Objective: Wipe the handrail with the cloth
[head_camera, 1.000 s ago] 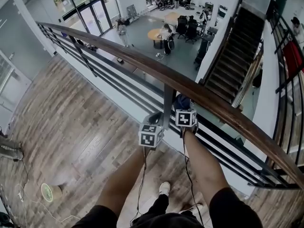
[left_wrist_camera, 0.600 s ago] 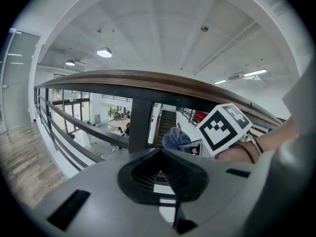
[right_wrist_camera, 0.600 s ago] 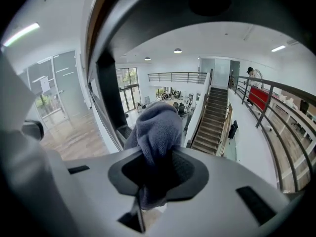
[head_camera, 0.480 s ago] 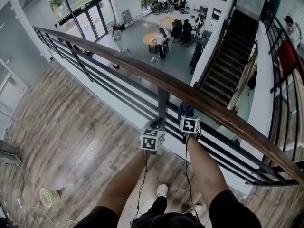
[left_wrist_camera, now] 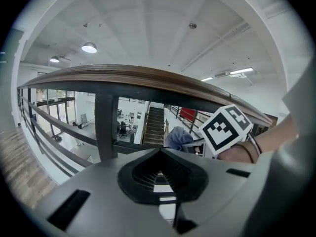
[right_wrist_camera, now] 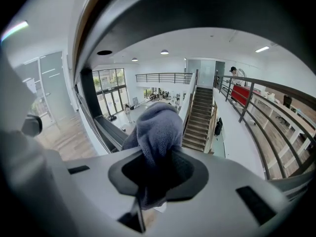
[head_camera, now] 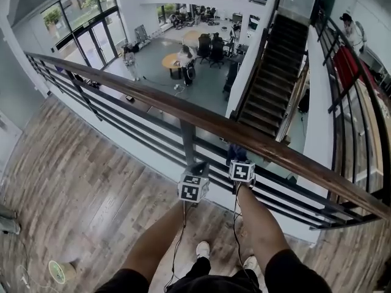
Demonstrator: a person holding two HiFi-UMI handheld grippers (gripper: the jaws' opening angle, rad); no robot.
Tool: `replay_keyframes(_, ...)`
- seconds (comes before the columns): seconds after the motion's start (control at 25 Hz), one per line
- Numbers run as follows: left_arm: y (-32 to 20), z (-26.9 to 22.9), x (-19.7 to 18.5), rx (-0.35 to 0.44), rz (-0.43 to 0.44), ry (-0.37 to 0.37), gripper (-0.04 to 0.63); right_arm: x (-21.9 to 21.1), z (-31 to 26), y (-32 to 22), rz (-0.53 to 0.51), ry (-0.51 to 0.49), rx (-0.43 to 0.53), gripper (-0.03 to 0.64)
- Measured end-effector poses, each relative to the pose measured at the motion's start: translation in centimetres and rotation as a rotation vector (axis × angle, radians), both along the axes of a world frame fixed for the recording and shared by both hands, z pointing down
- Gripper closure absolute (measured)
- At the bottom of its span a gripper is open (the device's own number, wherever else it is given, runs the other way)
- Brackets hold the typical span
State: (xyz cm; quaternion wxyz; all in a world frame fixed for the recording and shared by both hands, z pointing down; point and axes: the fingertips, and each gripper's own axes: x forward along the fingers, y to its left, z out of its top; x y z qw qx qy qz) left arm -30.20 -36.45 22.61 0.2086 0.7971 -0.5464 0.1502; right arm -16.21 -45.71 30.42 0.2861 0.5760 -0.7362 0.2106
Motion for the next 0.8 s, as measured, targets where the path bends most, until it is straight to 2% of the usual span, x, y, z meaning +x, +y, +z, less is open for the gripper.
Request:
replay_keyframes(0.24,0.7,0.1,5.3,-0.001,0.066,-0.013,0.592,4.6,0.0,0.8,0.027,-0.003,0.028,0.537)
replay_keyframes(0.4,0.8,-0.4,6.8,-0.005,-0.013,0.048,0.592,7.6,-0.1,2.5,0.043,-0.028,0.01,0.537)
replay_keyframes(0.48,0.8,-0.8,7.4,-0.014,-0.047,0.054,0.592,9.6,-0.5,3.0,0.052,-0.034,0.019,0.537)
replay_keyframes(0.8,2.5,-0.2,14.4,-0.047,0.014,0.041,0.592,19.1,-0.2,6.2,0.122,-0.025,0.004,0.537)
